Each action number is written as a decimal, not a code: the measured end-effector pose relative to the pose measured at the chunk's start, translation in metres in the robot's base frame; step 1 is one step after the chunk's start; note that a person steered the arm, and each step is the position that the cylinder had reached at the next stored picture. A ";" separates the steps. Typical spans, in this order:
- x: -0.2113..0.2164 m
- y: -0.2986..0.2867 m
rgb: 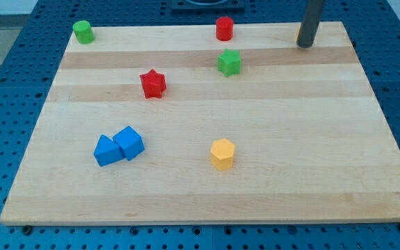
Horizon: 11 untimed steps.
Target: Slightly move the red circle diagonal to the top of the green star
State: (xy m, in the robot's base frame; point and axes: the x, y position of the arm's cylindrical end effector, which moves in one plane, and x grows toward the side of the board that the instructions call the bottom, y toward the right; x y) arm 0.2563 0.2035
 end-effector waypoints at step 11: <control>-0.062 -0.156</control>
